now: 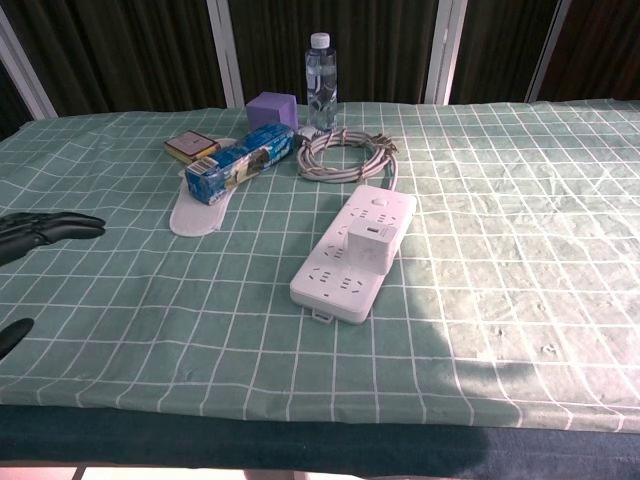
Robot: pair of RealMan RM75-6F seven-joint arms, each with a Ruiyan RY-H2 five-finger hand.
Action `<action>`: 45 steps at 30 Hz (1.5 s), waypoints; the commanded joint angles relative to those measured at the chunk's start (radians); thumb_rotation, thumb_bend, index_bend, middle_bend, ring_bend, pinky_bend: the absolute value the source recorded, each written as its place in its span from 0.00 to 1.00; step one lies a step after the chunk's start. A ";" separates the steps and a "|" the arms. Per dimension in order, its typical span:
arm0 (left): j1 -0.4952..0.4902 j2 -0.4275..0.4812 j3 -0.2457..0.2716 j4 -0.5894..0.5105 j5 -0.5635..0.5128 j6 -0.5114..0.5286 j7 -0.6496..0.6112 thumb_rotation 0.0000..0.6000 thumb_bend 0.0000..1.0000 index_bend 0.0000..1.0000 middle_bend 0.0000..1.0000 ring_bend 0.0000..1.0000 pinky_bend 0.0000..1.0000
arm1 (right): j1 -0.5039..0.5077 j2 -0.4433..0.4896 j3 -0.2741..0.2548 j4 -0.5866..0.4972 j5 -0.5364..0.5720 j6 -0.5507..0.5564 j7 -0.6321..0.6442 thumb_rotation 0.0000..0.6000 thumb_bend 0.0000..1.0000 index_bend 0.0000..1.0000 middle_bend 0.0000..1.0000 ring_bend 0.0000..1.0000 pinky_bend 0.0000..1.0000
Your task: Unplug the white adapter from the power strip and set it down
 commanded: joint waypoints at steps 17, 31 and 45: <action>-0.247 -0.327 -0.184 0.051 -0.200 -0.339 0.150 1.00 0.73 0.00 0.00 0.00 0.03 | 0.333 -0.244 0.134 0.040 0.061 -0.377 -0.128 1.00 0.15 0.00 0.00 0.00 0.00; -0.311 -0.451 -0.198 0.159 -0.300 -0.406 0.233 1.00 0.73 0.00 0.00 0.00 0.02 | 0.456 -0.363 0.192 0.097 0.247 -0.512 -0.239 1.00 0.15 0.00 0.00 0.00 0.00; -0.326 -0.499 -0.153 0.170 -0.324 -0.422 0.319 1.00 0.73 0.00 0.00 0.00 0.02 | 0.508 -0.429 0.189 0.128 0.353 -0.522 -0.311 1.00 0.15 0.00 0.00 0.00 0.00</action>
